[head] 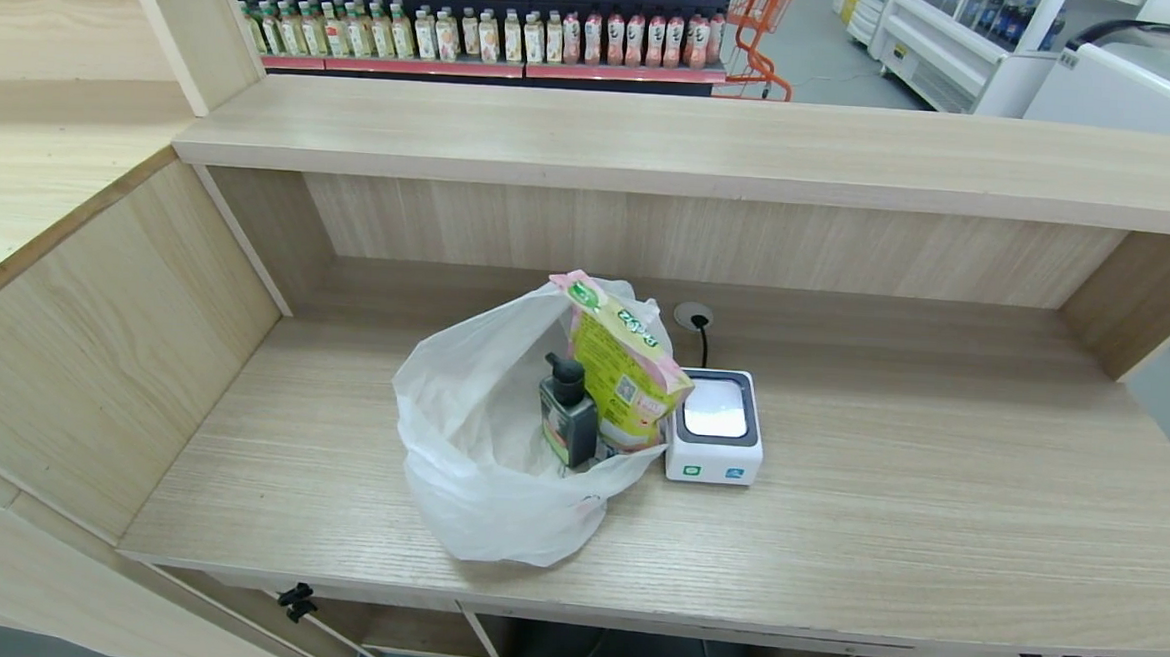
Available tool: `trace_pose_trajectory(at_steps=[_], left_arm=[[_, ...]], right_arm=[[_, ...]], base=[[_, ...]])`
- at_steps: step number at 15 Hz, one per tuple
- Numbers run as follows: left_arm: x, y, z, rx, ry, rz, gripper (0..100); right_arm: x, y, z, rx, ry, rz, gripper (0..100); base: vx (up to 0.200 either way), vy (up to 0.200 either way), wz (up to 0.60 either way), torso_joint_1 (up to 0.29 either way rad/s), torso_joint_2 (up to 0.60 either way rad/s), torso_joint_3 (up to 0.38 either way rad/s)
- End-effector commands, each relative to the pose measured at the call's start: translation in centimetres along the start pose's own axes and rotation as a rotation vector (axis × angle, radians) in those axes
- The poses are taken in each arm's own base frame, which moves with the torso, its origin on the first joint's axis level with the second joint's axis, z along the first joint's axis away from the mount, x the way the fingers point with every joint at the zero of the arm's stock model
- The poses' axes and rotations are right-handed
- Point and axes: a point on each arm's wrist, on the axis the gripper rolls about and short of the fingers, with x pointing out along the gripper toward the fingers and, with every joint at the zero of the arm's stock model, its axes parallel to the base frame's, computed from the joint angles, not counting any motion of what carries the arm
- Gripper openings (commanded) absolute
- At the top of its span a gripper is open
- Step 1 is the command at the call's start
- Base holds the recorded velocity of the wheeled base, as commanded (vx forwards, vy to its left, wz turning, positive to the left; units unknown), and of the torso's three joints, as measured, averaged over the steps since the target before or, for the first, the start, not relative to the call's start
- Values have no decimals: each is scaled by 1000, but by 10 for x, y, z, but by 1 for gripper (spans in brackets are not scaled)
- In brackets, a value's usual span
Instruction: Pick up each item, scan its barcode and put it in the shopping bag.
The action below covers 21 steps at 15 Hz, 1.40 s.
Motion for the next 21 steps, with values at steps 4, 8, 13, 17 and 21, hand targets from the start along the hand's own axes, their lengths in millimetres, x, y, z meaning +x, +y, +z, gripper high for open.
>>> trace_pose_trajectory(at_steps=[4,8,13,17,21], left_arm=[[0,0,0,0,0,1,100],[0,0,0,2,1,0,100],[0,0,0,2,1,0,100],[0,0,0,0,0,2,100],[0,0,0,3,1,2,100]], right_arm=[[0,0,0,3,2,-1,0],[0,0,0,4,2,-1,0],[0,0,0,3,2,-1,0],[0,0,0,4,2,-1,0],[0,0,0,4,2,-1,0]], base=[[0,0,0,0,0,0],[0,0,0,0,0,0],[0,-120,0,1,2,2],[0,0,0,0,0,0],[0,0,0,0,0,0]])
